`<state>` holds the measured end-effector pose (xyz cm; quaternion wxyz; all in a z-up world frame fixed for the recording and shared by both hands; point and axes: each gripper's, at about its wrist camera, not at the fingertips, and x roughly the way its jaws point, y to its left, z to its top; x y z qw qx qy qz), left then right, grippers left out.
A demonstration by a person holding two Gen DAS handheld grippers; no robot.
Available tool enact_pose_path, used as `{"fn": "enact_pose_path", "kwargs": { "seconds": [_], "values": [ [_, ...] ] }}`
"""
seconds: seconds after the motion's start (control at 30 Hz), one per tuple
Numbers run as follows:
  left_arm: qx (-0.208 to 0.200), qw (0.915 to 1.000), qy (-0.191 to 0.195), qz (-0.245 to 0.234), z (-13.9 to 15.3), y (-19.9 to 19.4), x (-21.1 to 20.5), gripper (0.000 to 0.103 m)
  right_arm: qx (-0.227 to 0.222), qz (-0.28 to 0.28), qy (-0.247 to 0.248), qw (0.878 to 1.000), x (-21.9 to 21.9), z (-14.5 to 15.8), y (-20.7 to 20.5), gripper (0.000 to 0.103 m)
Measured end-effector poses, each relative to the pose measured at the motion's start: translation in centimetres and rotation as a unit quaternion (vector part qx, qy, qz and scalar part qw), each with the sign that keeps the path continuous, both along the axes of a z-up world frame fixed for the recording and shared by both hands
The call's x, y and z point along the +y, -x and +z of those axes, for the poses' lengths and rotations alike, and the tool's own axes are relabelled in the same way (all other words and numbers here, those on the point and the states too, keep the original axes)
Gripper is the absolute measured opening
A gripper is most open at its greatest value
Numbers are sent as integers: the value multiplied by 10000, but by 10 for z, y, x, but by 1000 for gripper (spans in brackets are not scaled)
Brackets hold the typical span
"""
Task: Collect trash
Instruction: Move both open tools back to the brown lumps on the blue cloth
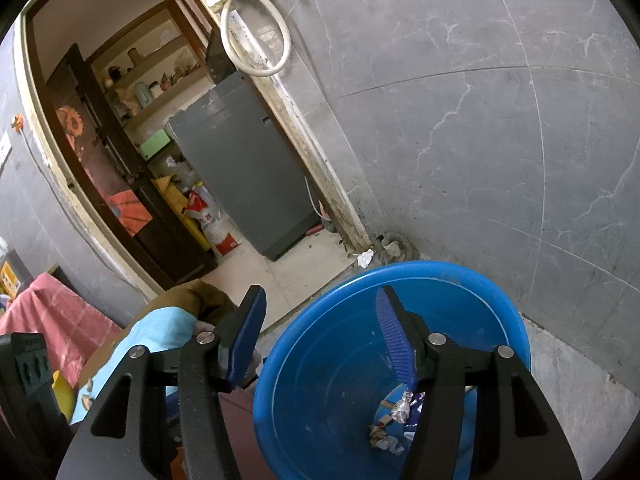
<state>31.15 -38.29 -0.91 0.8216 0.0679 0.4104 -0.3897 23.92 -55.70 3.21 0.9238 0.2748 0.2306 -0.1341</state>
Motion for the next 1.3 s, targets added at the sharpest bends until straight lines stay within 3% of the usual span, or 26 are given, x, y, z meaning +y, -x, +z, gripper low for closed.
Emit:
{"fn": "enact_pose_path", "kwargs": {
  "seconds": [0.3, 0.33, 0.4, 0.63, 0.77, 0.8, 0.87, 0.97, 1.13, 1.3],
  "values": [
    [-78, 9978, 333, 574, 22, -5, 50, 32, -61, 33, 80, 9999, 1, 0, -3, 67],
    [-142, 9970, 368, 660, 27, -5, 57, 34, -67, 51, 96, 9999, 3, 1, -4, 67],
    [-239, 9951, 466, 843, 36, -4, 70, 48, -90, 105, 171, 9998, 7, 2, -6, 71],
    [-541, 9842, 874, 1440, 66, -3, 121, 56, -401, 181, 363, 9984, 20, 12, -7, 86],
    [-810, 9715, 979, 2002, 77, -3, 152, 77, -611, 363, 521, 9961, 37, 20, -11, 97],
    [-908, 9674, 998, 2145, 80, -2, 161, 78, -680, 420, 581, 9951, 43, 23, -12, 100],
    [-1119, 9581, 992, 2444, 87, 0, 181, 80, -866, 536, 693, 9924, 55, 28, -11, 101],
    [-1367, 9455, 965, 2795, 94, 6, 199, 94, -1213, 744, 876, 9859, 77, 36, -10, 103],
    [-1948, 9176, 1008, 3316, 105, 22, 235, 98, -1719, 1101, 1191, 9717, 118, 48, -9, 103],
    [-2230, 8988, 923, 3660, 101, 32, 268, 98, -2167, 1361, 1617, 9531, 164, 57, -5, 103]
  ]
}}
